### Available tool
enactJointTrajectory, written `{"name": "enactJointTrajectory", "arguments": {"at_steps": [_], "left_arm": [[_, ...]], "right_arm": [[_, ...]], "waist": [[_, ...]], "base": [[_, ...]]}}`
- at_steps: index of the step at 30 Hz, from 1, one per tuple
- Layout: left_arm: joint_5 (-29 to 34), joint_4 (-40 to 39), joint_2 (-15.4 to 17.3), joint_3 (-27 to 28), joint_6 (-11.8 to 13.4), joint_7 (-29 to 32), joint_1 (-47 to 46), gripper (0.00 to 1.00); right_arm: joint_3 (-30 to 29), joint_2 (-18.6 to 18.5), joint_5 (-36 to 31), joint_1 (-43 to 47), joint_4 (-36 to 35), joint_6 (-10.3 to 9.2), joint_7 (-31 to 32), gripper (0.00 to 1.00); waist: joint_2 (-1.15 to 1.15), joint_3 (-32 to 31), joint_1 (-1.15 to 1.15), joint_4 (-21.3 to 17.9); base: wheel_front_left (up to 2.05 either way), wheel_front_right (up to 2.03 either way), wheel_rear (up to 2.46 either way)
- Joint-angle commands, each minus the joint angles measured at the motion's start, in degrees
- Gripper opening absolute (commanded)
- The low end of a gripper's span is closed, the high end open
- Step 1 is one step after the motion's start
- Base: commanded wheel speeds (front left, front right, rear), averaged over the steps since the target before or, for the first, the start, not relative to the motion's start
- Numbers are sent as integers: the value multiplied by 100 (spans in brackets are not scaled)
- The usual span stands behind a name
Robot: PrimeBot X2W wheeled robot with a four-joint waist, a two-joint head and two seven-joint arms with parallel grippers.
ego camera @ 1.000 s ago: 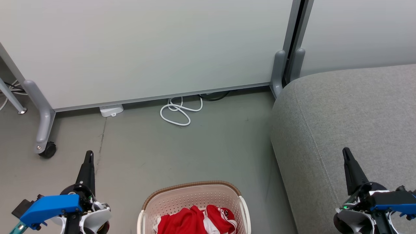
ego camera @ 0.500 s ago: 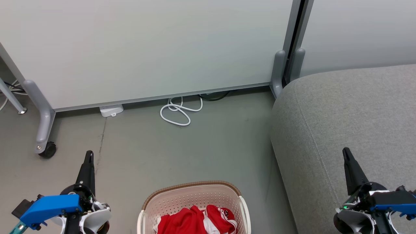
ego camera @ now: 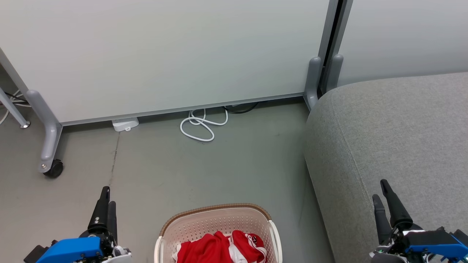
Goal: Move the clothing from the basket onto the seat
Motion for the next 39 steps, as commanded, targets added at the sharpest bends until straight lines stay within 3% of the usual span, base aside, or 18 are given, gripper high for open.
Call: {"name": "enactJointTrajectory", "arguments": {"at_steps": [1,8,18,39], "left_arm": [[128,-124,42,-30,-2,-64,-113,100],[747,-211,47,-78,60,-252,-70,100],[2144,-324,71,-227,105,-497,6,100],[4333,-515,107,-472,68,-913,106,100]], "right_arm": [[56,-20,-110,-118,-118,7,-65,100],[133,-25,-924,-152,-115,9,-253,100],[274,-32,-2279,-143,-118,11,-498,100],[390,-46,-4243,-124,-186,14,-815,100]], "waist": [[0,0,0,-1],[0,-2,0,-3],[0,-12,0,5],[0,-19,0,53]], "base": [[0,0,0],[0,0,0],[0,0,0],[0,0,0]]}}
